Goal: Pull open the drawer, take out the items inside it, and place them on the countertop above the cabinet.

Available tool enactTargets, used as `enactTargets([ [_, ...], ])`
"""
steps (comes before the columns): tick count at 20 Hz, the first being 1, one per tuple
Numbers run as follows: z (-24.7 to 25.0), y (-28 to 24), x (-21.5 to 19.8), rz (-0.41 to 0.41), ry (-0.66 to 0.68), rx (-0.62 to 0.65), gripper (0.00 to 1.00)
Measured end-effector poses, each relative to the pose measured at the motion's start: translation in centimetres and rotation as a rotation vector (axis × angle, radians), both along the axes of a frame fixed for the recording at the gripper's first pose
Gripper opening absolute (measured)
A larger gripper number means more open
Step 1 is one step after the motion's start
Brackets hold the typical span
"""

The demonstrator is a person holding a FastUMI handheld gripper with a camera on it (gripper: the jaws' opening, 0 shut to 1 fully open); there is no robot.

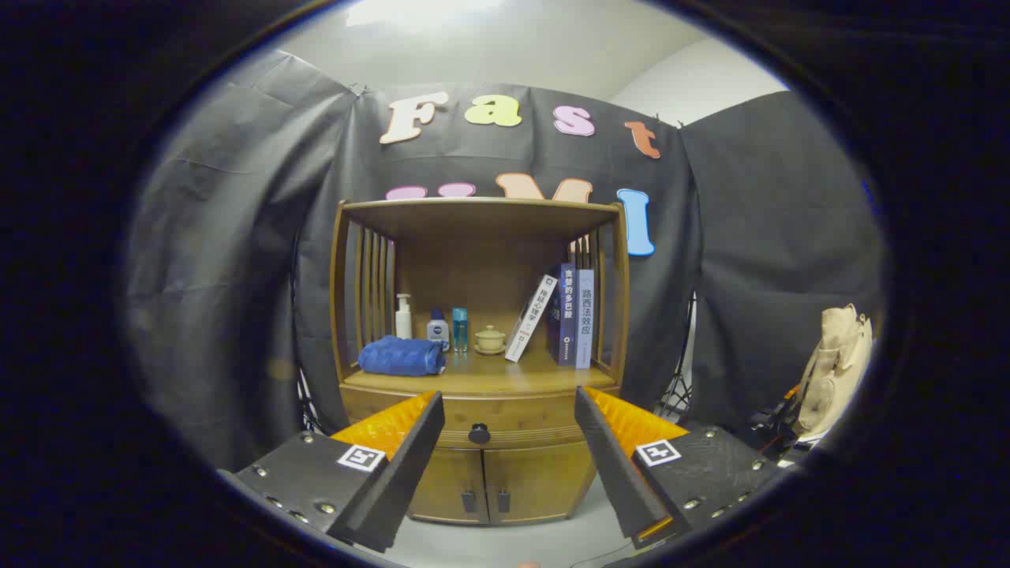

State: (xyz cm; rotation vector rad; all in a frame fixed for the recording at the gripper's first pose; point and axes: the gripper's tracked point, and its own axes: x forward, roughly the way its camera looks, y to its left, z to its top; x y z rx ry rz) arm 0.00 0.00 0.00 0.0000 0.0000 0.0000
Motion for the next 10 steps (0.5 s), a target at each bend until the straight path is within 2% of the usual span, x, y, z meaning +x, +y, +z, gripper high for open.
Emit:
enactTargets([
  [10, -0.6, -1.5, -0.1, -0.007, 0.011, 0.034, 1.00],
])
